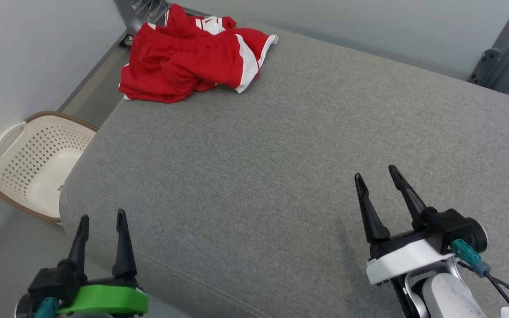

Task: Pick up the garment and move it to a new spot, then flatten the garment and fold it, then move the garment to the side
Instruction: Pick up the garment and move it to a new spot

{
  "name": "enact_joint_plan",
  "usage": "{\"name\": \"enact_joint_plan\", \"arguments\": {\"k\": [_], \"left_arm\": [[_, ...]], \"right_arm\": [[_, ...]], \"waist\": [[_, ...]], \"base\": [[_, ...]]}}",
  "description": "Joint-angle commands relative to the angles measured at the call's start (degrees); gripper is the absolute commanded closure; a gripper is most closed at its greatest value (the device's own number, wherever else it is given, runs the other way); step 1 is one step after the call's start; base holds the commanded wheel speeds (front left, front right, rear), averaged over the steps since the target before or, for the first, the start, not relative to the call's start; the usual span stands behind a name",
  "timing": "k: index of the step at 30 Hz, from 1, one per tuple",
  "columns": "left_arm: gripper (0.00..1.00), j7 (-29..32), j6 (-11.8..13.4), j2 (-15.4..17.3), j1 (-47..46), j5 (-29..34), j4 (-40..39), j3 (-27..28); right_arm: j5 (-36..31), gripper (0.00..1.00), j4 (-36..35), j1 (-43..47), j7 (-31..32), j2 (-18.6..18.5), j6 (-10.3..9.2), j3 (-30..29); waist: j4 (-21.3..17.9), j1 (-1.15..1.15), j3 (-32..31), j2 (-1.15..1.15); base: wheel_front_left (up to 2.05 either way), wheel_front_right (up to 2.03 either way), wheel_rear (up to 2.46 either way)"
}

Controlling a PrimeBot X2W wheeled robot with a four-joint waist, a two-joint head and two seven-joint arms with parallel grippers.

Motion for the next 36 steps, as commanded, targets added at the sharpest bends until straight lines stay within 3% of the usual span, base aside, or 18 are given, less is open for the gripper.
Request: {"name": "enact_joint_plan", "arguments": {"k": [1,5,11,21,26,36], "left_arm": [[0.0,0.0,-0.3,0.3,-2.6,-0.2,-0.2,0.7],[0.0,0.0,-1.5,0.8,-9.1,2.4,-0.6,3.2],[0.0,0.0,-4.1,7.2,-24.3,5.7,6.4,4.8],[0.0,10.9,-6.0,14.6,-48.7,-6.1,29.2,4.7],[0.0,14.8,-6.0,18.4,-53.6,-7.6,36.9,1.6],[0.0,12.5,-4.6,23.2,-57.7,-8.7,47.3,2.9]], "right_arm": [[-1.1,0.0,-0.5,-1.4,-0.2,-0.3,0.0,-0.6],[-3.8,0.0,-1.5,-3.8,-0.2,-0.3,0.0,-1.7],[-7.4,0.0,-3.0,-8.1,-0.2,-0.3,0.0,-2.0],[-10.5,0.0,-7.6,-11.0,-0.2,-0.8,0.0,-3.3],[-10.6,0.0,-9.5,-11.5,-0.2,-0.7,0.0,-4.0],[-9.4,0.0,-11.9,-12.9,-0.2,-0.3,0.0,-4.6]], "waist": [[-0.4,0.0,3.6,0.0],[-3.2,0.0,8.2,0.0],[-8.7,0.0,14.6,0.0],[-17.5,0.0,23.6,0.0],[-20.5,0.0,27.2,0.0],[-23.1,0.0,30.7,0.0]], "base": [[0.0,0.0,0.0],[0.0,0.0,0.0],[0.0,0.0,0.0],[0.0,0.0,0.0],[0.0,0.0,0.0],[0.0,0.0,0.0]]}}
